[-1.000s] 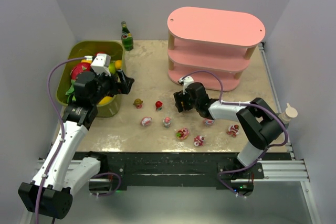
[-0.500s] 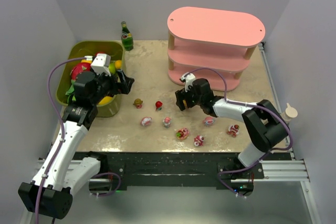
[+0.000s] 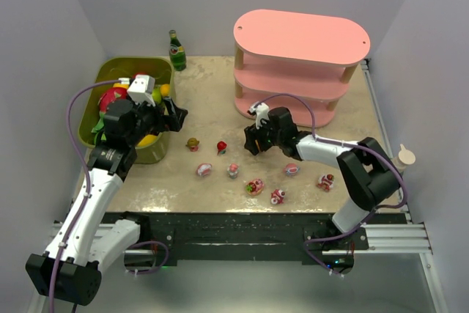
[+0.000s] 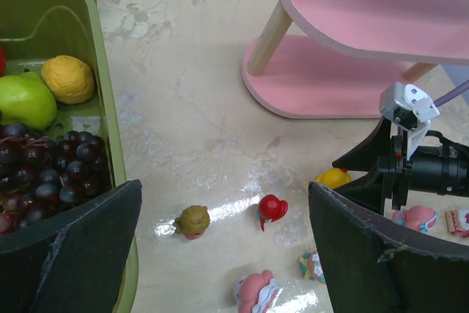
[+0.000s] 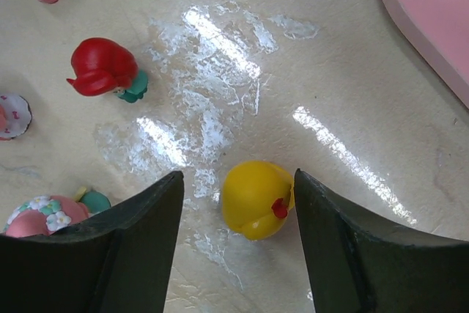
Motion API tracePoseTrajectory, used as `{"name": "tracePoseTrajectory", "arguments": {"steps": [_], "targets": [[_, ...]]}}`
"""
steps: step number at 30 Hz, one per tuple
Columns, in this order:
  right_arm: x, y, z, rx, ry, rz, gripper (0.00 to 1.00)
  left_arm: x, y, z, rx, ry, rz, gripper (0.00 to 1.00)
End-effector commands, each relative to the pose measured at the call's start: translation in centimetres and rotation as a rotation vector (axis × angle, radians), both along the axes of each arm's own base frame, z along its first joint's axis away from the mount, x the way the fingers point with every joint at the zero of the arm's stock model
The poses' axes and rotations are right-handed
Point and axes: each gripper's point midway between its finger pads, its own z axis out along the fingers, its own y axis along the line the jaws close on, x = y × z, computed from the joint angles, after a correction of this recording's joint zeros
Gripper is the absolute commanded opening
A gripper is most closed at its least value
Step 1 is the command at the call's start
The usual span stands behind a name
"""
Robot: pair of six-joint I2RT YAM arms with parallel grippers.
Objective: Place and organize the plastic toys onto the shelf
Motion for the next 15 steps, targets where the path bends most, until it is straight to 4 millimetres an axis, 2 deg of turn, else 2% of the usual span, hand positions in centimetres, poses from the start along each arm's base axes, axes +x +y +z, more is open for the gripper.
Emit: {"name": "tracePoseTrajectory", "arguments": {"steps": [1, 5, 6, 8, 11, 12, 13, 15], "targets": [[0.6, 0.6, 0.6, 0.006, -0.009, 0.014, 0.62, 0.2, -0.1, 0.1, 0.013, -0.02, -0.018, 1.0], [0.9, 0.1, 0.1, -0.01, -0.004, -0.022, 0.56, 0.2, -0.2, 0.1, 0.011, -0.018, -0.022, 0.99], [0.9, 0.0, 0.0, -0.013, -0.001, -0.032, 0.5, 0.2, -0.2, 0.0, 0.009, -0.016, -0.024, 1.0], [1.1, -0.1, 0.0, -0.014, -0.004, -0.041, 0.43, 0.2, -0.2, 0.1, 0.009, -0.016, -0.024, 0.99], [1.2, -0.1, 0.3, -0.011, -0.009, -0.057, 0.27, 0.2, -0.3, 0.0, 0.009, -0.016, -0.026, 0.99], [1.4, -0.2, 0.7, -0.004, -0.011, -0.072, 0.12, 0.3, -0.3, 0.0, 0.009, -0.014, -0.025, 1.0], [1.4, -0.3, 0.7, -0.006, -0.005, -0.081, 0.03, 0.3, -0.3, 0.0, 0.009, -0.014, -0.025, 0.99], [1.9, -0.3, 1.7, 0.009, -0.005, -0.129, 0.0, 0.2, -0.3, 0.0, 0.007, -0.015, -0.026, 0.99]]}}
